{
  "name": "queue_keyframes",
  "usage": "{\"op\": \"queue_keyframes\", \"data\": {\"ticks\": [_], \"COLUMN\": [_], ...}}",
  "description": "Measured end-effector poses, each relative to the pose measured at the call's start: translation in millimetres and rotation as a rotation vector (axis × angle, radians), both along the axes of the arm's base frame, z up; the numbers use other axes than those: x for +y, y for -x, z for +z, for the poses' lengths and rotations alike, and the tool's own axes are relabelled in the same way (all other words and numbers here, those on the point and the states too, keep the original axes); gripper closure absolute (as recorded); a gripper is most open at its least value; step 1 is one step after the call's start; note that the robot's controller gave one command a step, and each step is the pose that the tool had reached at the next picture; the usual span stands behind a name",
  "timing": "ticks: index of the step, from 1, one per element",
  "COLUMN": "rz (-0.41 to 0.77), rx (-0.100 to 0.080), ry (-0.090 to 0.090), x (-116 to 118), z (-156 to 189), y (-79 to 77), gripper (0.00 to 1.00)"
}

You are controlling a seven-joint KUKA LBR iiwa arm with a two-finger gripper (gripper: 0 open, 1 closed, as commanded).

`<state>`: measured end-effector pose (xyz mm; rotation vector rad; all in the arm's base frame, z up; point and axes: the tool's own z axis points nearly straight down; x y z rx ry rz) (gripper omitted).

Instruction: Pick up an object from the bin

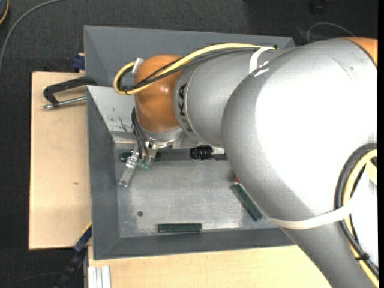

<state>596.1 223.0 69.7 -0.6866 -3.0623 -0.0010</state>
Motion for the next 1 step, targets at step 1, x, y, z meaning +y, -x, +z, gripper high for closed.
{"op": "queue_keyframes", "data": {"ticks": [1], "rz": [0.000], "rx": [-0.002], "ry": [-0.001], "x": [0.7], "z": [1.0], "y": [-0.5], "gripper": [0.00]}}
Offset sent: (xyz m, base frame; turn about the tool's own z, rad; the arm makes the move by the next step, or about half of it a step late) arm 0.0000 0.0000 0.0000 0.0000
